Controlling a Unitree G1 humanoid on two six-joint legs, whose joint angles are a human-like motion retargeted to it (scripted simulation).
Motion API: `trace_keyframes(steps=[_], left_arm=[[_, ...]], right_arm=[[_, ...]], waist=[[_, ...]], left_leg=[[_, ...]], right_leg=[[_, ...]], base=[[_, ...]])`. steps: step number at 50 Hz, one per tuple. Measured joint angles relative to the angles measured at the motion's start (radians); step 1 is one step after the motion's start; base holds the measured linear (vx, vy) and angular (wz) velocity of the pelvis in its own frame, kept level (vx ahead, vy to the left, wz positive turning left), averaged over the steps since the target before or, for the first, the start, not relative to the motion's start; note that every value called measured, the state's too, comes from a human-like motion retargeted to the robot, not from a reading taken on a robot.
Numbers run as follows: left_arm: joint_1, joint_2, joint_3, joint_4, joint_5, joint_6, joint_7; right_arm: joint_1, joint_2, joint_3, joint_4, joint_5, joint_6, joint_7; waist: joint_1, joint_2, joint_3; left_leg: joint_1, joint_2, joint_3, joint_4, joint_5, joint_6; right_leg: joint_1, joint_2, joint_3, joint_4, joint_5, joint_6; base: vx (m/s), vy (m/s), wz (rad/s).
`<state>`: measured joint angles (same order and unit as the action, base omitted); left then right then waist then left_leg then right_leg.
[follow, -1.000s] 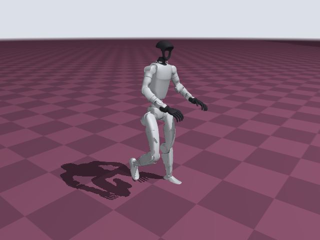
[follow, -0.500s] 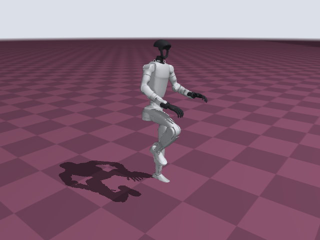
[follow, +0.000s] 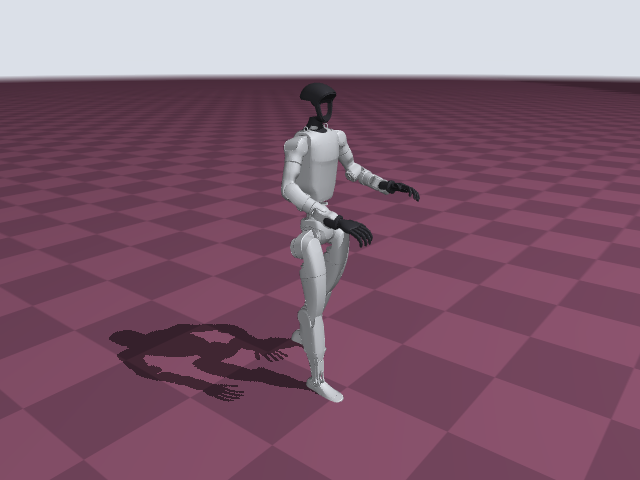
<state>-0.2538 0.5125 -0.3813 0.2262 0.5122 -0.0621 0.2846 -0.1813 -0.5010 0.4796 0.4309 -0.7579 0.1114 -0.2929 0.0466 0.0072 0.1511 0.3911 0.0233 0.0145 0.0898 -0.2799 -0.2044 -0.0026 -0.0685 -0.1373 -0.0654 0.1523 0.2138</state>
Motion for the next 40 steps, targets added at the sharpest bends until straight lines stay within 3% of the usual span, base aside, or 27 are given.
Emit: trace_keyframes(steps=[2,5,7,9,11,15,20,24,30,35,40], left_arm=[[0.039,-0.009,0.035,-0.012,-0.009,0.006,0.002],[0.097,0.002,0.060,-0.032,-0.024,0.024,0.021],[0.103,0.019,0.052,-0.031,-0.017,0.037,0.025],[0.068,0.030,0.038,-0.009,0.014,0.042,0.004],[0.038,0.029,0.031,0.006,0.023,0.047,-0.008],[-0.007,-0.006,0.011,0.048,0.039,0.063,-0.019],[-0.060,-0.059,-0.038,0.153,0.035,0.065,0.034],[-0.062,-0.081,-0.073,0.255,0.045,0.050,0.046],[-0.035,-0.056,-0.055,0.173,0.024,0.008,0.154],[-0.032,-0.045,-0.061,0.159,0.026,0.014,0.088],[-0.038,-0.089,-0.095,0.279,0.017,0.028,0.040]], right_arm=[[-0.010,0.003,0.009,0.007,-0.007,0.000,0.009],[-0.025,0.022,0.021,0.007,-0.011,-0.002,0.023],[-0.029,0.030,0.014,-0.006,0.003,-0.013,0.018],[-0.032,0.022,-0.017,-0.027,0.030,-0.042,-0.004],[-0.025,0.014,-0.028,-0.038,0.035,-0.043,-0.017],[-0.025,-0.004,-0.017,-0.037,0.060,-0.027,0.000],[-0.076,-0.019,0.006,-0.029,0.096,-0.020,0.045],[-0.108,-0.017,0.008,-0.047,0.079,-0.021,0.042],[-0.109,-0.025,-0.012,-0.092,0.034,-0.027,0.022],[-0.081,-0.013,-0.035,-0.111,0.039,-0.020,0.038],[-0.069,0.014,-0.027,-0.103,0.052,-0.013,0.054]], waist=[[0.021,0.009,0.010],[0.021,-0.007,0.028],[0.011,-0.029,0.031],[0.019,-0.058,0.027],[0.037,-0.061,0.025],[0.093,-0.077,0.025],[0.131,-0.153,0.043],[0.131,-0.188,0.097],[0.177,-0.192,0.190],[0.192,-0.216,0.182],[0.170,-0.226,0.127]], left_leg=[[-0.005,-0.005,0.033,0.093,0.026,0.001],[-0.071,-0.027,0.043,0.342,0.125,-0.024],[-0.199,-0.046,0.032,0.603,0.235,-0.054],[-0.370,-0.072,0.051,0.874,0.302,-0.057],[-0.539,-0.058,0.077,1.135,0.274,-0.056],[-0.887,0.003,0.178,1.600,0.120,-0.012],[-1.352,-0.016,0.285,1.940,0.107,-0.054],[-1.630,0.046,0.312,2.052,0.120,-0.056],[-1.758,0.134,0.281,2.065,0.101,-0.057],[-1.724,0.136,0.306,1.997,0.094,-0.057],[-1.621,0.122,0.313,1.866,0.100,-0.057]], right_leg=[[0.025,0.005,0.032,0.003,0.040,0.014],[0.069,-0.009,0.088,0.050,0.003,0.004],[0.094,-0.034,0.099,0.084,-0.042,-0.008],[0.069,-0.077,0.098,0.176,-0.117,0.034],[0.080,-0.085,0.102,0.187,-0.140,0.026],[0.092,-0.111,0.127,0.172,-0.148,0.026],[0.046,-0.205,0.177,0.211,-0.175,0.045],[0.066,-0.228,0.194,0.249,-0.189,0.048],[0.149,-0.232,0.252,0.301,-0.208,0.048],[0.189,-0.282,0.267,0.337,-0.262,0.048],[0.225,-0.270,0.243,0.329,-0.294,0.048]], base=[[0.43,-0.25,-1.16],[0.45,-0.25,-0.85],[0.41,-0.16,-0.31],[0.36,-0.07,-0.06],[0.30,-0.16,-0.10],[0.21,-0.12,-0.32],[0.14,0.01,-0.28],[0.14,0.04,-0.28],[0.22,0.01,-0.65],[0.28,0.05,-0.21],[0.27,0.04,0.17]])
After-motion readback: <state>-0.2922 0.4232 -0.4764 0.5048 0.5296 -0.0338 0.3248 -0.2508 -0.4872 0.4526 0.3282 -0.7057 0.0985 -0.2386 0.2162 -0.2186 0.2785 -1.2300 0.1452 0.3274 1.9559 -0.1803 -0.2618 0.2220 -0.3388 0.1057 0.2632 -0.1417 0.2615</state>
